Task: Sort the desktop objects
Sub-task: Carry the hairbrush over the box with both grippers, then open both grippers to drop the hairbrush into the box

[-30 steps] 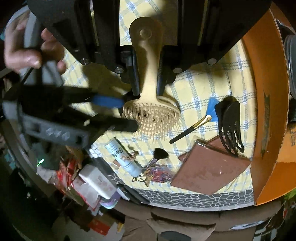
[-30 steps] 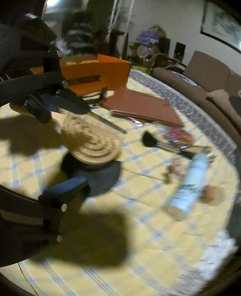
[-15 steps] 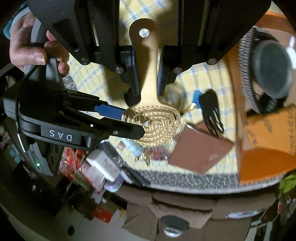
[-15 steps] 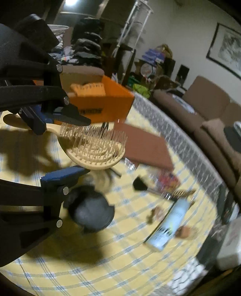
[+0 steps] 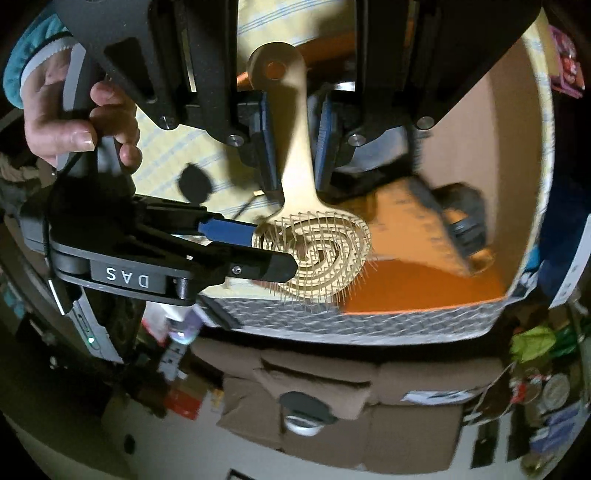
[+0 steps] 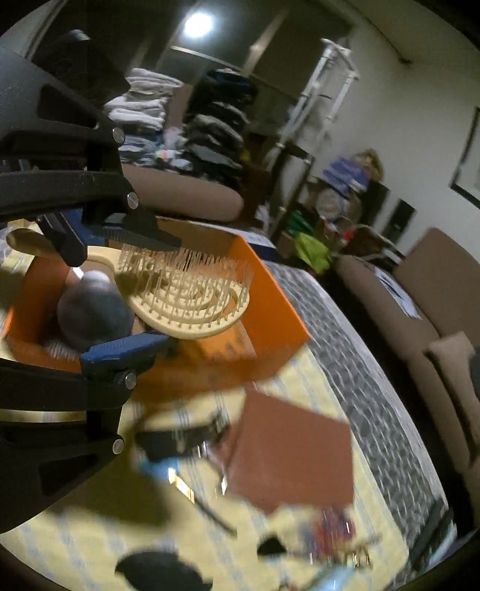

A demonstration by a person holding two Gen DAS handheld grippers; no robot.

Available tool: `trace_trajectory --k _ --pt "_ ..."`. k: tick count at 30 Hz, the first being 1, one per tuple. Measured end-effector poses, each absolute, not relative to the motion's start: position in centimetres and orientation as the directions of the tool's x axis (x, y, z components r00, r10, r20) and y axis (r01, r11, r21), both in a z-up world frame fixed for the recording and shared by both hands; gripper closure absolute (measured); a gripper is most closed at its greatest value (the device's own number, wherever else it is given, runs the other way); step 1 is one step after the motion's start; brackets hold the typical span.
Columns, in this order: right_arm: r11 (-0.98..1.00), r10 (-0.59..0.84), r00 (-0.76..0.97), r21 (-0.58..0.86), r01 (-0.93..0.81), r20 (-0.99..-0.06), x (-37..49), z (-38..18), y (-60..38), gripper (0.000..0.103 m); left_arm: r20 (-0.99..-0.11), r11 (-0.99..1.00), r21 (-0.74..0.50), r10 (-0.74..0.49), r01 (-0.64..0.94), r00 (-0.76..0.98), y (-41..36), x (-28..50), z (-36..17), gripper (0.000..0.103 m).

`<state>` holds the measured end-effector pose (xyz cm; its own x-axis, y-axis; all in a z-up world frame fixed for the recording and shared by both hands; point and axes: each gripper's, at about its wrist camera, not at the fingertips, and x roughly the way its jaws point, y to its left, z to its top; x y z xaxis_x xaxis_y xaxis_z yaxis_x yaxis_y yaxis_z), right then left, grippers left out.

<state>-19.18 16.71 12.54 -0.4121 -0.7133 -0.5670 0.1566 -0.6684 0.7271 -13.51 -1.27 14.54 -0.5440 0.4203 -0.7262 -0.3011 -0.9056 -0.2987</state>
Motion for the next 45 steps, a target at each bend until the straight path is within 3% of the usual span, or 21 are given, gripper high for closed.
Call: trace_trajectory --k 12,20,22,25,36,39,41,43,45 --pt "-0.695 -0.719 -0.291 0.663 0.277 -0.632 -21.1 9.4 5.4 0.057 -0.824 -0.977 -0.098 0.186 -0.188 -0.535 -8.3 -14.8 10.9 0.084" --pt "-0.709 -0.702 -0.231 0.636 0.303 -0.673 -21.6 7.3 2.6 0.055 -0.861 -0.987 -0.045 0.116 -0.153 -0.495 -9.5 -15.9 9.1 0.085" --pt "-0.733 -0.675 -0.228 0.603 0.314 -0.702 -21.5 6.9 1.9 0.055 -0.871 -0.988 -0.024 0.095 -0.152 -0.482 -9.3 -16.1 8.9 0.097" --pt "-0.775 -0.618 -0.225 0.537 0.331 -0.753 -21.3 6.2 1.0 0.054 -0.880 -0.988 0.047 0.028 -0.145 -0.474 -8.8 -16.0 8.5 0.097" --pt "-0.827 -0.535 -0.261 0.435 0.357 -0.803 -20.2 8.6 2.1 0.048 -0.870 -0.995 -0.047 0.085 -0.089 -0.486 -10.5 -15.8 9.5 0.097" --pt "-0.828 -0.534 -0.283 0.426 0.364 -0.797 -19.9 9.6 2.8 0.042 -0.868 -0.995 -0.059 0.092 -0.083 -0.487 -10.5 -15.7 9.7 0.096" --pt "-0.827 -0.535 -0.284 0.425 0.367 -0.796 -19.7 10.0 3.2 0.040 -0.867 -0.994 -0.080 0.108 -0.078 -0.487 -10.6 -15.8 9.7 0.093" --pt "-0.829 -0.532 -0.287 0.420 0.370 -0.797 -19.5 10.2 3.6 0.040 -0.863 -0.992 -0.096 0.122 -0.076 -0.491 -10.5 -15.7 9.9 0.079" --pt "-0.831 -0.526 -0.288 0.413 0.373 -0.800 -19.3 10.3 3.9 0.037 -0.857 -0.992 -0.103 0.126 -0.074 -0.500 -10.3 -15.6 10.2 0.073"
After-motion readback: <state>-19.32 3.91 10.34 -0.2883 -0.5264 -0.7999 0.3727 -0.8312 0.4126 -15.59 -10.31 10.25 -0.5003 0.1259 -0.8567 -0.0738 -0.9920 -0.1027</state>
